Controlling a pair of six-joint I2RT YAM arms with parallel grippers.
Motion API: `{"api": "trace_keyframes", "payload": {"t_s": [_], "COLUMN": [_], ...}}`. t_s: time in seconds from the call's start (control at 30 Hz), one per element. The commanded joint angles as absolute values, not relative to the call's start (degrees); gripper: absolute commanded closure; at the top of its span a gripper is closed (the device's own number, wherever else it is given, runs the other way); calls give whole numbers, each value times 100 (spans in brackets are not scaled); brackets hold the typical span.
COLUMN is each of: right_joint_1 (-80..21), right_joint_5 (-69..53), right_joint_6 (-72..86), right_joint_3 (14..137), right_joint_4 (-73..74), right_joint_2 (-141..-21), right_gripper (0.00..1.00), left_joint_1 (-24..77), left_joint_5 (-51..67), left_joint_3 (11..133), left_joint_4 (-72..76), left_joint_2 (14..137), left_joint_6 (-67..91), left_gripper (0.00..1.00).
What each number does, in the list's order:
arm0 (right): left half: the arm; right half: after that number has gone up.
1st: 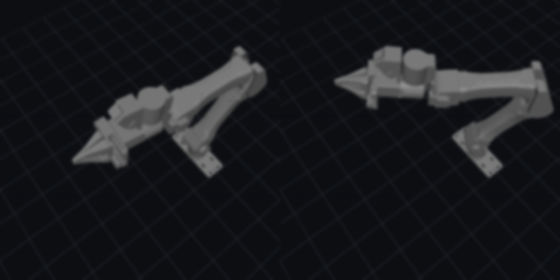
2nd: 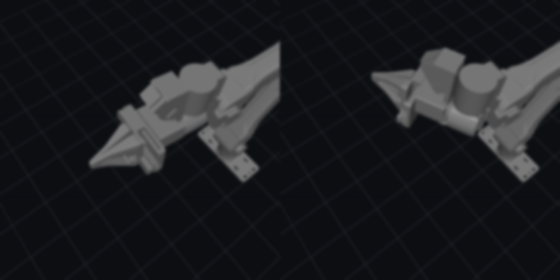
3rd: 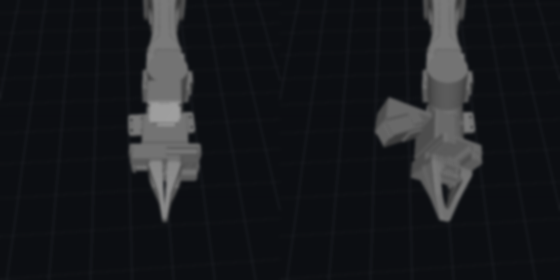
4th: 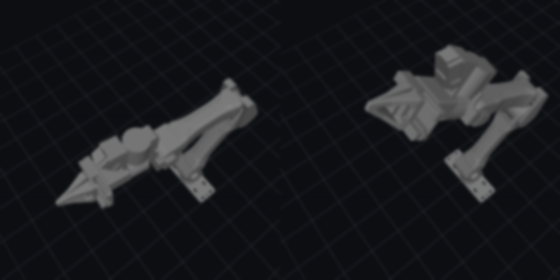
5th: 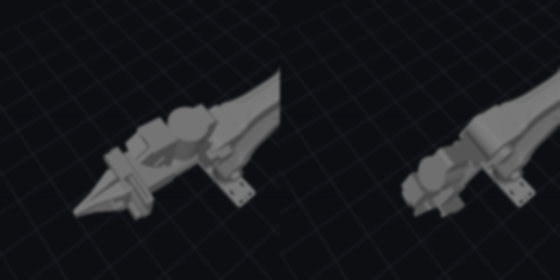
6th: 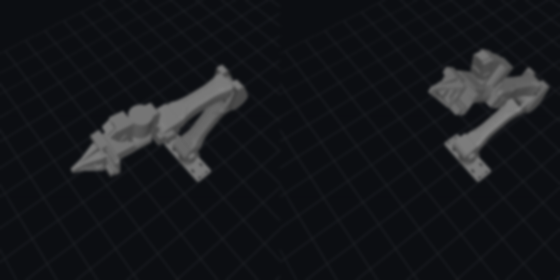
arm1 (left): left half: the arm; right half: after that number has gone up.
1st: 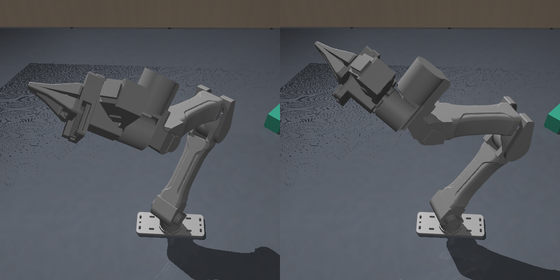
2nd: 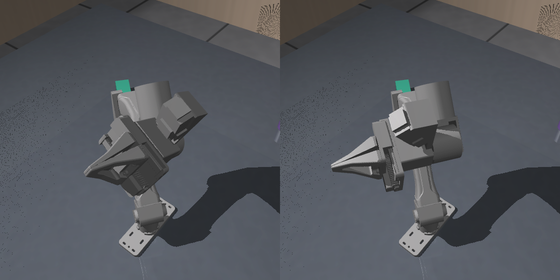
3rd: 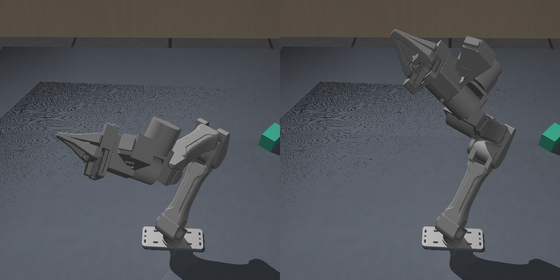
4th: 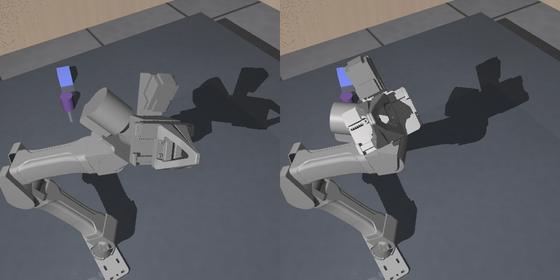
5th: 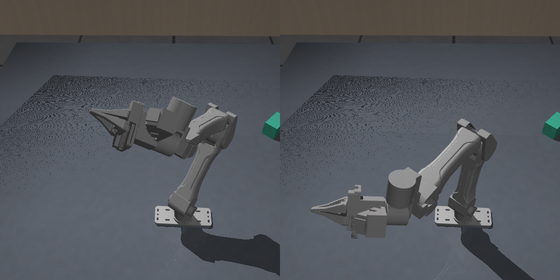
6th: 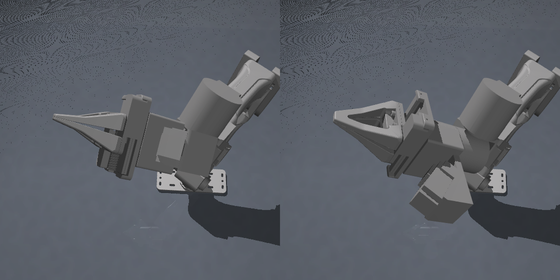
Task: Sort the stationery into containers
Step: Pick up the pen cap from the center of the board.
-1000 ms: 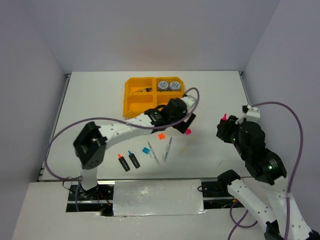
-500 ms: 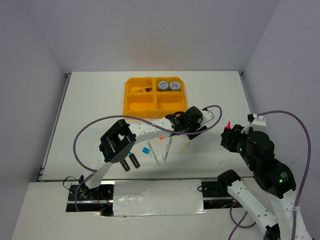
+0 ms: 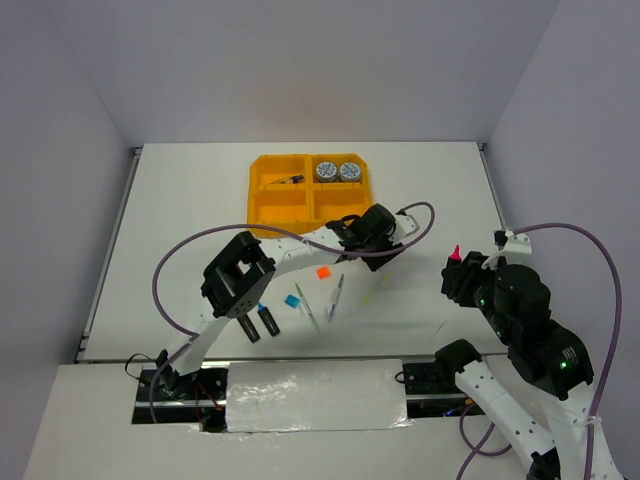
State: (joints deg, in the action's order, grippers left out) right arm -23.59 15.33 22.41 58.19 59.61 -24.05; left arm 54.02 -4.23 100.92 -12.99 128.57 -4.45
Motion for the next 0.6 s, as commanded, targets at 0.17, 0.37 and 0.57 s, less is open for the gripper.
{"api": "trace_keyframes", "payload": {"t_s": [0.17,0.37,0.57], "right_joint_1": [-2347,-2347,-2338], "right_joint_5": [1415,1345,1362], "right_joint_6": [2083,2048,1995], "right_joint_3": [6012,6003,6056], "right_joint_4": [5845,5783,5783], "right_joint_2": [-2452,-2514,-2540], "right_gripper": [83,83,83], "left_joint_1": [5440,5440,5440], "left_joint_5": [-141,-114,-123], "left_joint_3": [10178,10178,10178], "left_joint_4": [-1134,-1195,-1292], "left_joint_2": [13149,13306,13342], "left_joint_6": [-448,-404,-308], "left_gripper": [29,32,45]}}
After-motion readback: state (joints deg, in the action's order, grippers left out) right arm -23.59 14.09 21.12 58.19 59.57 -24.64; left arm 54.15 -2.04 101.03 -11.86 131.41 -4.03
